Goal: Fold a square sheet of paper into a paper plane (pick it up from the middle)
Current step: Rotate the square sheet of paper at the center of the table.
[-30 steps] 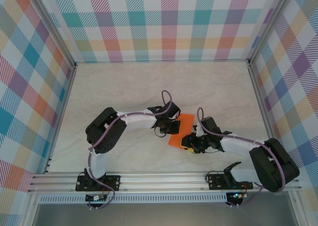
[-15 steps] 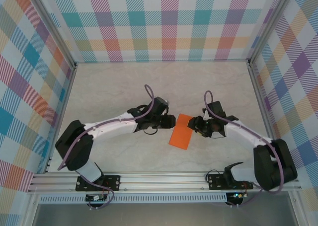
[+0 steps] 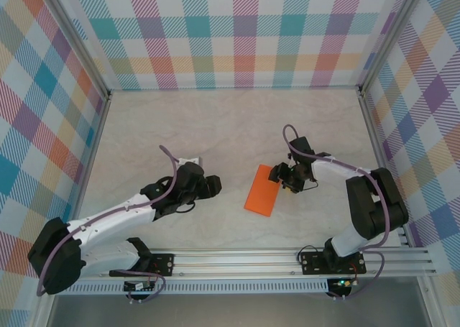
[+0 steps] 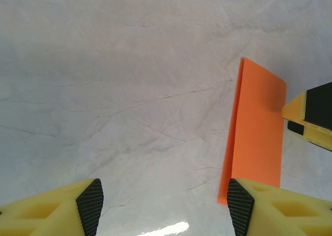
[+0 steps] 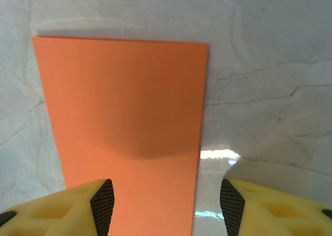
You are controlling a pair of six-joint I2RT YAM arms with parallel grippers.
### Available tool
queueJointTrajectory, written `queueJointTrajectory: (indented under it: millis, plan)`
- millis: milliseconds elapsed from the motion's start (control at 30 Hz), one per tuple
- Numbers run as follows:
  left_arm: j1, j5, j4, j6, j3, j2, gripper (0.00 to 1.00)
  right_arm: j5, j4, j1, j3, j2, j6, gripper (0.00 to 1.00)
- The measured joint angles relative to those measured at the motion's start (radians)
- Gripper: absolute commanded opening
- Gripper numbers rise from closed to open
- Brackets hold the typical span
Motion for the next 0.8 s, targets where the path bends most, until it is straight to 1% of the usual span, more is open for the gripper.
queueJointTrajectory:
  millis: [200, 467, 600, 800]
  plan:
    - [0.004, -0.016, -0.001, -0.012, -0.022, -0.043, 0.69, 0.003, -0.068, 0.006, 0.061, 0.048, -0.004, 0.58]
    - [0.008, -0.022, -0.004, -0.012, -0.022, -0.045, 0.7, 0.061, -0.137, 0.042, 0.117, 0.084, -0.028, 0.45]
    - [0.008, -0.021, -0.004, -0.012, -0.022, -0.043, 0.7, 0.049, -0.101, 0.084, 0.175, 0.138, -0.043, 0.46]
    - [0.008, -0.017, -0.003, -0.012, -0.022, -0.037, 0.69, 0.04, -0.09, 0.119, 0.225, 0.162, -0.076, 0.48]
